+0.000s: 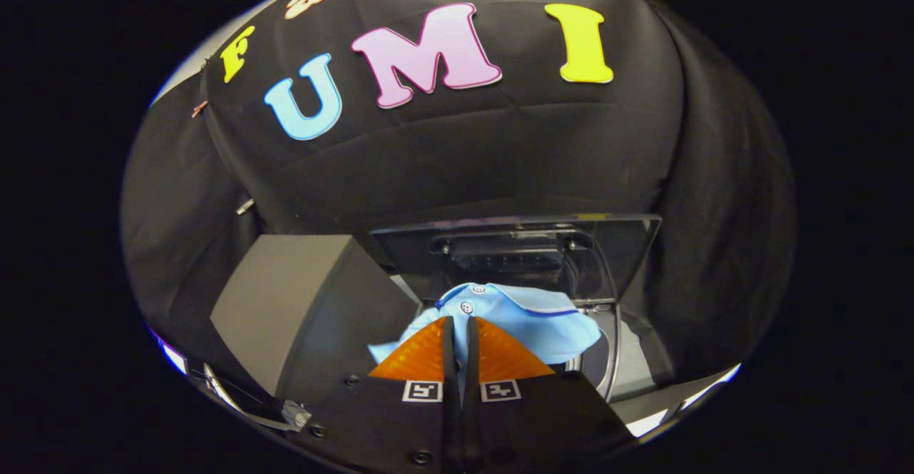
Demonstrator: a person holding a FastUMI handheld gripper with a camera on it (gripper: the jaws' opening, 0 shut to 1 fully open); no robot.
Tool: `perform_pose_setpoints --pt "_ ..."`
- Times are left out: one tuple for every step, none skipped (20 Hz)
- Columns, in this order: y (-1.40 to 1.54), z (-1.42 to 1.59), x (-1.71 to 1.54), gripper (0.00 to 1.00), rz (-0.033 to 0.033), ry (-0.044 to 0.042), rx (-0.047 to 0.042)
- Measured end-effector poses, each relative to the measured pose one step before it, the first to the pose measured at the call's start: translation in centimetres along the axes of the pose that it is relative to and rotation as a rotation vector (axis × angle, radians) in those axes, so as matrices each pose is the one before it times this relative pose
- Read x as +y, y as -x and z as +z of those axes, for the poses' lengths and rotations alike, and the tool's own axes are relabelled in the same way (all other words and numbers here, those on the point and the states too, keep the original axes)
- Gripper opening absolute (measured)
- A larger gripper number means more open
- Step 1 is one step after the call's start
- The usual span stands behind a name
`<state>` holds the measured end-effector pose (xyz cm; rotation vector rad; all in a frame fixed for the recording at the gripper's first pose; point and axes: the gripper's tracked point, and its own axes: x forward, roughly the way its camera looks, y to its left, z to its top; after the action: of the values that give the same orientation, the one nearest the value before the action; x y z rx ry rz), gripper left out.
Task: Put the clothes into the washing machine and then close the washing machine lid.
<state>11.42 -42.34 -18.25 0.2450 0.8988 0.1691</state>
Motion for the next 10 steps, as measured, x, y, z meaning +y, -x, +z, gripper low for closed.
perform_pose_setpoints --pt "-0.954 -0.924 -0.757 0.05 -0.01817 0.00154 0.02308" --pt "-0.793 -1.040 -0.853 0.05 -0.02024 0.00147 0.02448" --pt "-0.903 -0.950 -0.881 0.05 -0.02352 0.00100 0.02005" --pt "-0.886 -0.972 -0.800 0.05 -0.01956 0.00275 0.01809" --pt "-0.874 -0.763 -0.629 0.05 -0.01678 0.00492 0.01734" --pt "-0.774 -0.724 -0.626 0.05 -0.01467 0.00586 0.01457" --pt "-0.591 -0.674 -0.322 0.05 -0.01078 0.00401 0.01536" --pt "-0.729 -0.408 -0.266 0.05 -0.00385 0.00019 0.01441" --pt "-0.751 -0.524 -0.205 0.05 -0.00793 -0.00142 0.01886" --pt "-0.627 -0.498 -0.174 0.05 -0.00411 -0.00493 0.01654"
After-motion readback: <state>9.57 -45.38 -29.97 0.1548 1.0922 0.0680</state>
